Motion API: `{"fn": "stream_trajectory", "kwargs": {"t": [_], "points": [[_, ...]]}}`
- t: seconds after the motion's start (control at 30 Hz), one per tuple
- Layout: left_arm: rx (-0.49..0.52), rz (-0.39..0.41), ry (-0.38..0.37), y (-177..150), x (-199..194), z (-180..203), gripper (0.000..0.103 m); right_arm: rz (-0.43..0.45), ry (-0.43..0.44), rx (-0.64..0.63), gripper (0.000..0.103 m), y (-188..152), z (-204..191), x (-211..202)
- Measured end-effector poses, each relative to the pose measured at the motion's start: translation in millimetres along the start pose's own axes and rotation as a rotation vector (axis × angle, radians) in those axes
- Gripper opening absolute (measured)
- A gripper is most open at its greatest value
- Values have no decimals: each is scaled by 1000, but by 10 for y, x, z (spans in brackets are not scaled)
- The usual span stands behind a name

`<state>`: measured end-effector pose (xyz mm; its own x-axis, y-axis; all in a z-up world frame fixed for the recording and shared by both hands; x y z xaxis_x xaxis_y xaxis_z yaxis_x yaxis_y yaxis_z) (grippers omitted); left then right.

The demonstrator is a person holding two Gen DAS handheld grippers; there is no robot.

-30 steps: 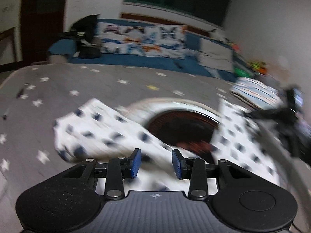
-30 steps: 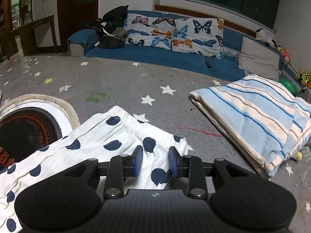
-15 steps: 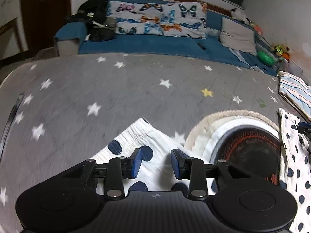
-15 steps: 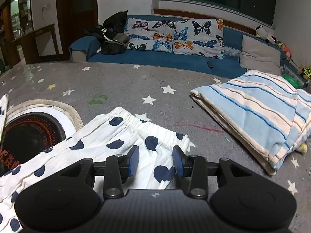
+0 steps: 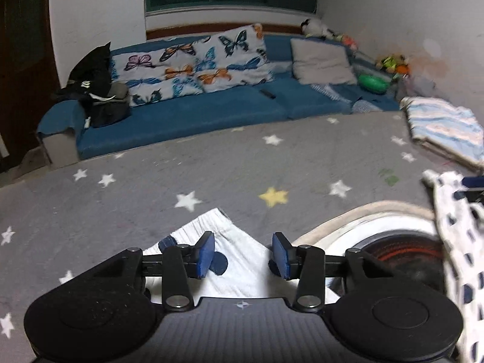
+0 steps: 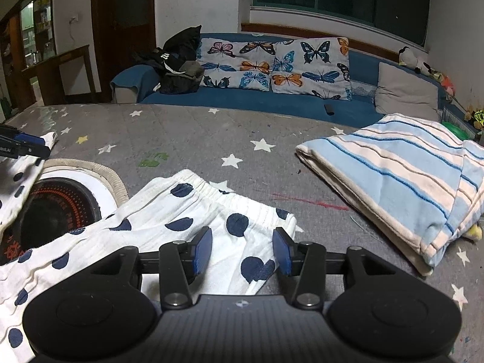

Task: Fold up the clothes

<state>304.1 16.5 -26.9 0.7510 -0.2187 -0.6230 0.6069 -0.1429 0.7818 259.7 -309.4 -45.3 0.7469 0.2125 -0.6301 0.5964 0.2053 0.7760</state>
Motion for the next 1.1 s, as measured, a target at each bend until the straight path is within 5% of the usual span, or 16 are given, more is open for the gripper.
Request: {"fn": "stream_trajectory", "kwargs": {"t": [0.27,0.43,0.8,1.1], "points": [[-104,27,89,-267,-639,-137,47,-2,5,-3,52,6,-15,-119],[-61,7,100,-643,-911,32,47,-7,36,-13,53,-32,-93,-249],[-64,-15,196,-848,-979,-16,16,-42,33,-20,57,-167,-119,-238],[-107,-36,276,-896,-1144,-220,17,-54,-59,-23,52,-215,125,-346]]}}
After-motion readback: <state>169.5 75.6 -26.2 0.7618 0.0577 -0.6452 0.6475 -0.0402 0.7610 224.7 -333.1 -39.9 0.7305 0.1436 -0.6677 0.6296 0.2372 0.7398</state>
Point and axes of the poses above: each gripper's, at about its wrist camera, not at the fingertips, and x roughly the way its jaws point, z to its right, y to its top, the point moved 4 cm from there along x, roughly the way its jaws point, and after that the axes turned 3 degrees about z, right-handed, at the moved point
